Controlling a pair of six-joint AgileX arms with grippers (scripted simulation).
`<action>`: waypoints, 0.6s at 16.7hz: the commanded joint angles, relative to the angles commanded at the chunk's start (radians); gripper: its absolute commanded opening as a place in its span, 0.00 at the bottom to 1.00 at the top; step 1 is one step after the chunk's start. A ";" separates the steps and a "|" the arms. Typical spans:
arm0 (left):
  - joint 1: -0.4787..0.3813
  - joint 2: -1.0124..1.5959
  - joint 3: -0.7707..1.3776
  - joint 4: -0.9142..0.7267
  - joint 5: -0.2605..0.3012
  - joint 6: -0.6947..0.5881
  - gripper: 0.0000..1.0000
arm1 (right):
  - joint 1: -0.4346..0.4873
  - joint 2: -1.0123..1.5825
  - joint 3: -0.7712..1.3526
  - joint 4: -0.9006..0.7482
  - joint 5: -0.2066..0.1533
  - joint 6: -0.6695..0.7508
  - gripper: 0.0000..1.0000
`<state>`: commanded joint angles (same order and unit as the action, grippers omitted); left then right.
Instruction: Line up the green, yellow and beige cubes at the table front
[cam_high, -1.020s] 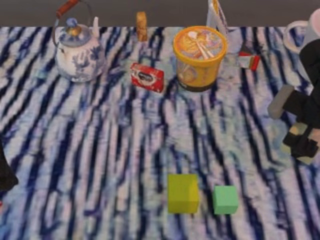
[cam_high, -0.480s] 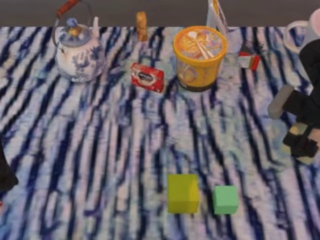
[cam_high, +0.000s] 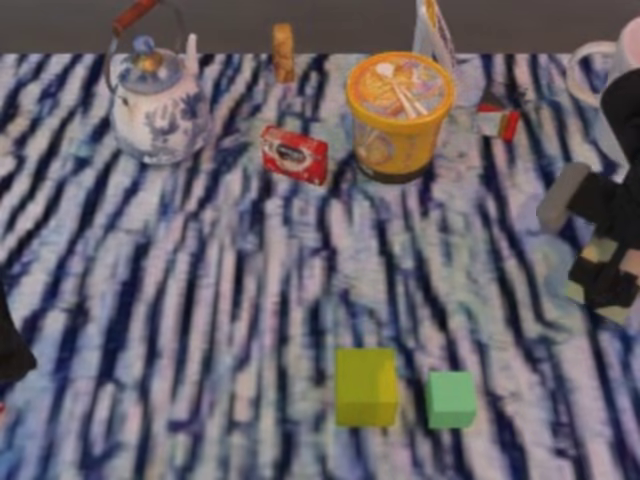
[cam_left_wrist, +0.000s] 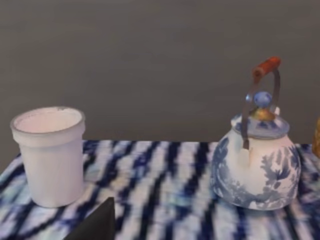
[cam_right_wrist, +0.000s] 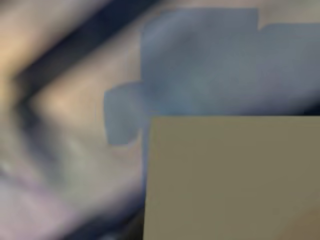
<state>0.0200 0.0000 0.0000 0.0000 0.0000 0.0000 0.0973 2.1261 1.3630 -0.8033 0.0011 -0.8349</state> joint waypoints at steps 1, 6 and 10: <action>0.000 0.000 0.000 0.000 0.000 0.000 1.00 | 0.000 -0.015 0.017 -0.034 -0.001 0.001 0.00; 0.000 0.000 0.000 0.000 0.000 0.000 1.00 | 0.006 -0.093 0.097 -0.195 -0.001 0.000 0.00; 0.000 0.000 0.000 0.000 0.000 0.000 1.00 | 0.002 -0.093 0.098 -0.198 -0.001 0.001 0.00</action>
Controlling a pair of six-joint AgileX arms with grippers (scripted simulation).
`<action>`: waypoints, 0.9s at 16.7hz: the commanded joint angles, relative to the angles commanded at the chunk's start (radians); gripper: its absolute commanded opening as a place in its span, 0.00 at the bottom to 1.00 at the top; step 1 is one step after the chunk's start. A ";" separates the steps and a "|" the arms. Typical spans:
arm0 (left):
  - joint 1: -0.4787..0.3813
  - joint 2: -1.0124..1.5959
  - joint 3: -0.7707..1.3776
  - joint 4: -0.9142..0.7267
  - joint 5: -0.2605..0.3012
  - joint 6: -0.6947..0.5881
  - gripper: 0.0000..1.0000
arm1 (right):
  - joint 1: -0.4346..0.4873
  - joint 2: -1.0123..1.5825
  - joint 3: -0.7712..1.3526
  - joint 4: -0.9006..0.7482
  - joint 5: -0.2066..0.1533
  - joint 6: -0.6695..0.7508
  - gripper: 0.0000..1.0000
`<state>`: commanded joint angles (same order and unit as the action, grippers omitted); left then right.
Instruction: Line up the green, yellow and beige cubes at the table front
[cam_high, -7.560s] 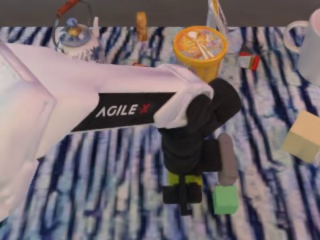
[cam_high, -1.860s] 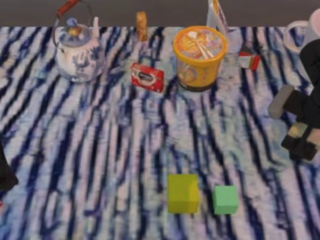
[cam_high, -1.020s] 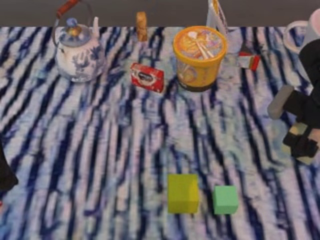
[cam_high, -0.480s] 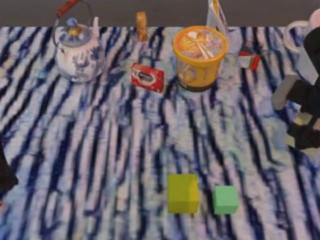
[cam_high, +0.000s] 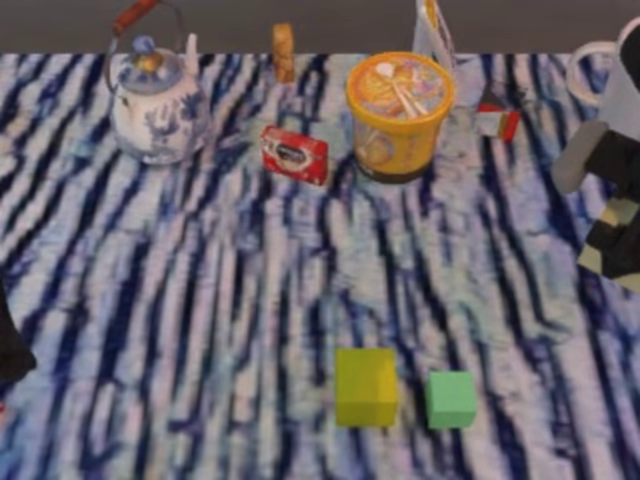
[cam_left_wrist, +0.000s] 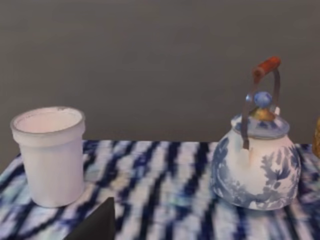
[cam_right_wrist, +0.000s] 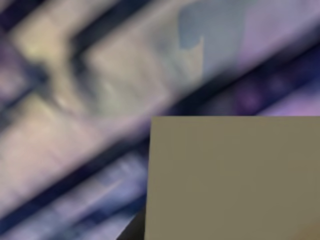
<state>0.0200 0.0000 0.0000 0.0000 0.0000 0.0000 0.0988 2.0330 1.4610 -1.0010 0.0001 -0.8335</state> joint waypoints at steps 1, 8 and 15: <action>0.000 0.000 0.000 0.000 0.000 0.000 1.00 | 0.002 0.001 0.002 -0.001 0.000 0.001 0.00; 0.000 0.000 0.000 0.000 0.000 0.000 1.00 | 0.294 0.159 0.271 -0.127 0.001 0.085 0.00; 0.000 0.000 0.000 0.000 0.000 0.000 1.00 | 0.794 0.364 0.657 -0.306 0.001 0.235 0.00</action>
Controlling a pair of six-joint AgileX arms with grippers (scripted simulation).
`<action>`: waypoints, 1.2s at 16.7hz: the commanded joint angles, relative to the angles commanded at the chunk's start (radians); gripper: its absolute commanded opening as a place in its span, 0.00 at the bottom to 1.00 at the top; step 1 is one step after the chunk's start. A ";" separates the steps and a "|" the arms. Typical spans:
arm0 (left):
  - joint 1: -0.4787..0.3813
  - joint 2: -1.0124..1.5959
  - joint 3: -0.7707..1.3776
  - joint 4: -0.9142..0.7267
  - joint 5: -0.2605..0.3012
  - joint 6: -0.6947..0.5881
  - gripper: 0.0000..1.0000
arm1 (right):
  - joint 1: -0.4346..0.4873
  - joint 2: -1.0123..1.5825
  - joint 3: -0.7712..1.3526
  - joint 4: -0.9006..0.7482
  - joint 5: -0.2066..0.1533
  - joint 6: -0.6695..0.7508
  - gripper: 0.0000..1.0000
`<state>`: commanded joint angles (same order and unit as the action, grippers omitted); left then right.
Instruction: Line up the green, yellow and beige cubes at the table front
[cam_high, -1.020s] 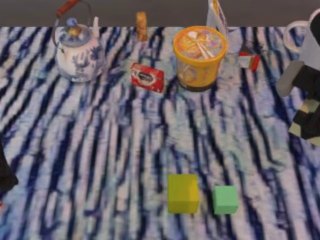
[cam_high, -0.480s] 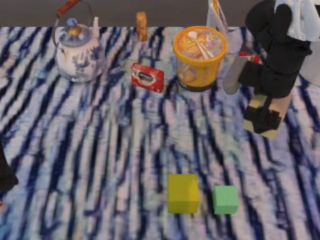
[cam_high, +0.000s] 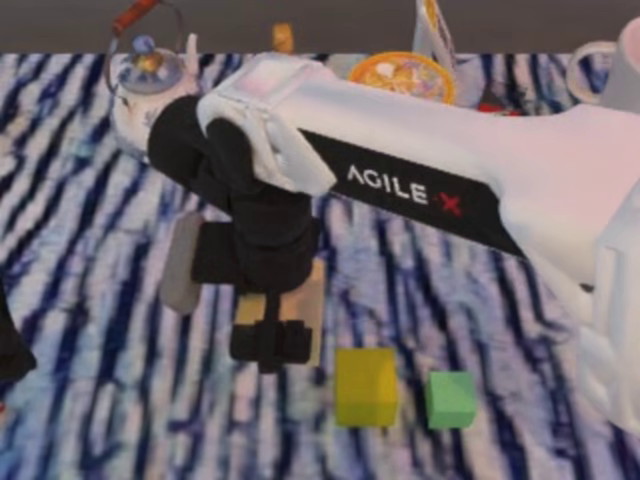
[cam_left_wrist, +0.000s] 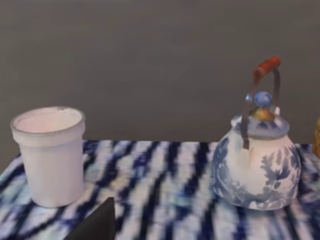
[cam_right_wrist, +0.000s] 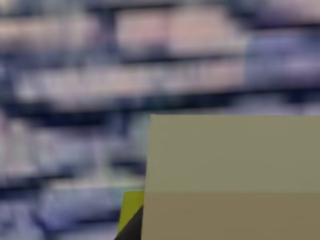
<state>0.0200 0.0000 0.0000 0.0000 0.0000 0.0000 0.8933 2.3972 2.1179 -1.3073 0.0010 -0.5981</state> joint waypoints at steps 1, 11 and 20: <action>0.000 0.000 0.000 0.000 0.000 0.000 1.00 | 0.044 0.017 0.039 -0.016 0.001 0.017 0.00; 0.000 0.000 0.000 0.000 0.000 0.000 1.00 | 0.109 0.043 0.060 0.002 0.003 0.047 0.00; 0.000 0.000 0.000 0.000 0.000 0.000 1.00 | 0.113 0.075 -0.118 0.212 0.004 0.048 0.00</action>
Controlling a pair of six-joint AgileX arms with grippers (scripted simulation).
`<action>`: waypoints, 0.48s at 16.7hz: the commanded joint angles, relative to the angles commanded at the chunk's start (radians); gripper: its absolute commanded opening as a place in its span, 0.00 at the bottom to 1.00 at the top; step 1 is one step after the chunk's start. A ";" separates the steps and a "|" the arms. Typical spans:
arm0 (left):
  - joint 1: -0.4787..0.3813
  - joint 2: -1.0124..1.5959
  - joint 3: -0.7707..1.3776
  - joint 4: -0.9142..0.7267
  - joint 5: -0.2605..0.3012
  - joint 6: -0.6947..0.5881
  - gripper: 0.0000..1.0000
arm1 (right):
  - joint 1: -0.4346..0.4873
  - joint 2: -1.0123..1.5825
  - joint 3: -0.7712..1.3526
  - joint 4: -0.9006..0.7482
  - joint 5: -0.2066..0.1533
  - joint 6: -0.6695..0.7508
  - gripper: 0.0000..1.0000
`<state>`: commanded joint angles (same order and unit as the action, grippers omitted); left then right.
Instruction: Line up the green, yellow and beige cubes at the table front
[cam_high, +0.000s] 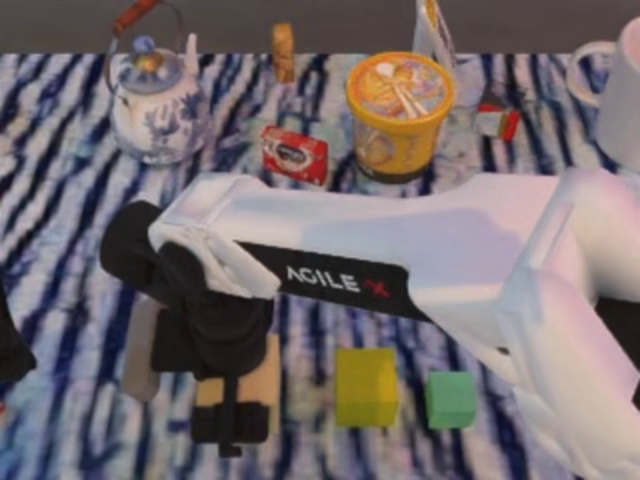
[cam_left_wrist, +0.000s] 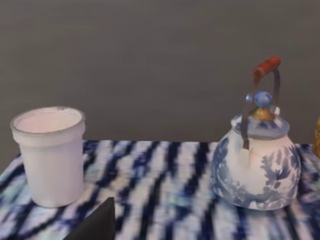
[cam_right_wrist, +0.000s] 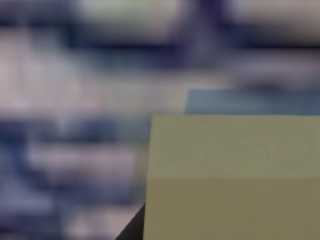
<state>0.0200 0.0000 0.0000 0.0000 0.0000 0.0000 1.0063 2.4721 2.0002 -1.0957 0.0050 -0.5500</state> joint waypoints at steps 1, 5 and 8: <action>0.000 0.000 0.000 0.000 0.000 0.000 1.00 | 0.000 0.000 0.000 0.000 0.000 0.000 0.00; 0.000 0.000 0.000 0.000 0.000 0.000 1.00 | 0.000 0.000 0.000 0.000 0.000 0.000 0.30; 0.000 0.000 0.000 0.000 0.000 0.000 1.00 | 0.000 0.000 0.000 0.000 0.000 0.000 0.53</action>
<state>0.0200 0.0000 0.0000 0.0000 0.0000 0.0000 1.0063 2.4721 2.0002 -1.0957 0.0050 -0.5500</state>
